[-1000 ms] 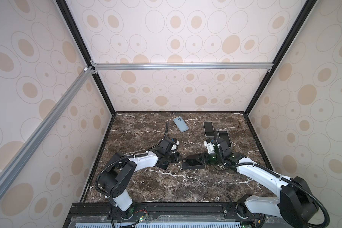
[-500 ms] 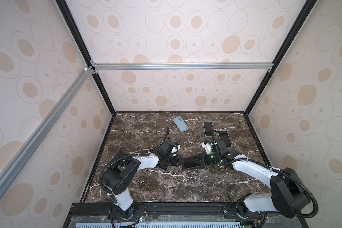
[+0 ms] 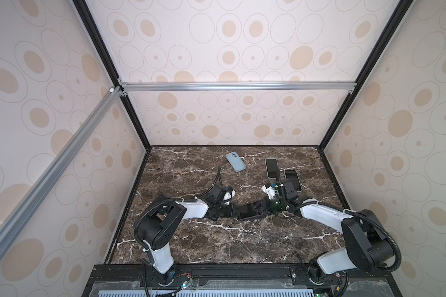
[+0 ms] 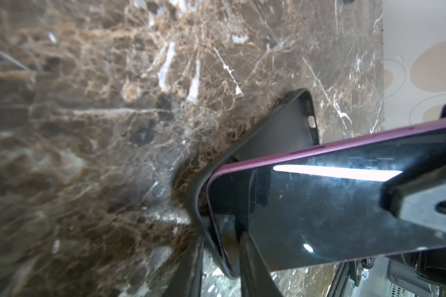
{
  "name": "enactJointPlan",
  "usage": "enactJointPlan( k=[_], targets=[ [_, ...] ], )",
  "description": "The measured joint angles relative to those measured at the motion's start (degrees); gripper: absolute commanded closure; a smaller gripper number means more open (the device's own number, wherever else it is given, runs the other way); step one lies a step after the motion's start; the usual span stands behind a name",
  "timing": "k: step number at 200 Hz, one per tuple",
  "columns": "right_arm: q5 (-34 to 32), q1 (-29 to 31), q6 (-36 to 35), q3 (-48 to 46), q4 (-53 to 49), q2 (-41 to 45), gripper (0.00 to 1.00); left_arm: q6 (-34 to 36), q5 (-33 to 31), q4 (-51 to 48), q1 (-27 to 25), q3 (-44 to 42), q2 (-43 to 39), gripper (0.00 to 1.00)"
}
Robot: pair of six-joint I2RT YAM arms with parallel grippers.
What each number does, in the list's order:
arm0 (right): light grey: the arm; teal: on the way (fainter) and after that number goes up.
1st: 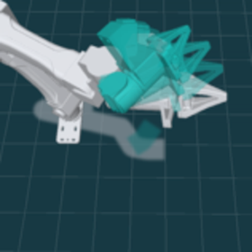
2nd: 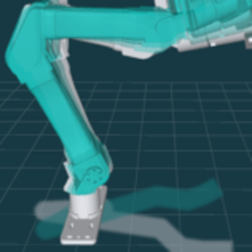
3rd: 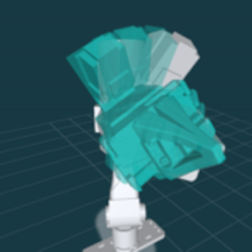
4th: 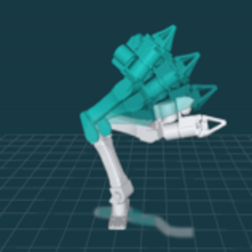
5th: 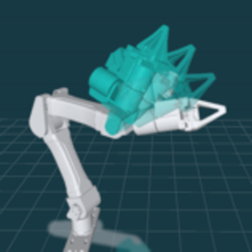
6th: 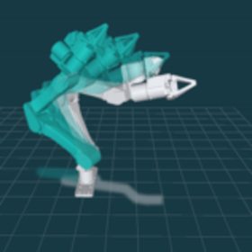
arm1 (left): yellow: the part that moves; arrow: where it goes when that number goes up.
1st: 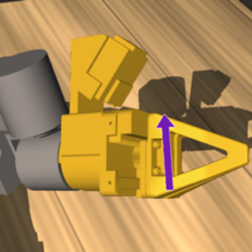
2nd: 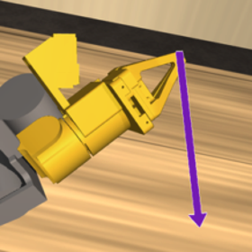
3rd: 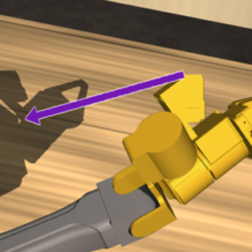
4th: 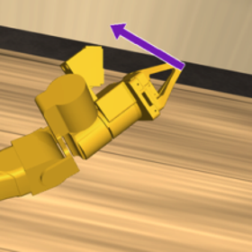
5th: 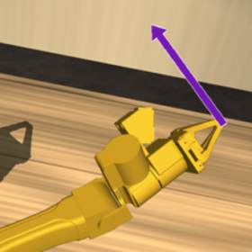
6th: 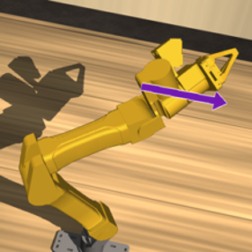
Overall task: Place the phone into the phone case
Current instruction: 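Lower the pink phone into the black case while the left gripper holds it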
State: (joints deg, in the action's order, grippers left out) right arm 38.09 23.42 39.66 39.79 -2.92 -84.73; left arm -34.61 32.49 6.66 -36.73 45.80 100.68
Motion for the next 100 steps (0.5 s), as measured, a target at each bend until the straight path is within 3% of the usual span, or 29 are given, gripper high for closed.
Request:
enactJointPlan(
  k=[100],
  targets=[
    [7.1, -2.7, -1.7, -1.0, 7.0, -5.7, 1.0, -0.1, -0.1, -0.6, 0.7, 0.5, 0.0, 0.74]
  ],
)
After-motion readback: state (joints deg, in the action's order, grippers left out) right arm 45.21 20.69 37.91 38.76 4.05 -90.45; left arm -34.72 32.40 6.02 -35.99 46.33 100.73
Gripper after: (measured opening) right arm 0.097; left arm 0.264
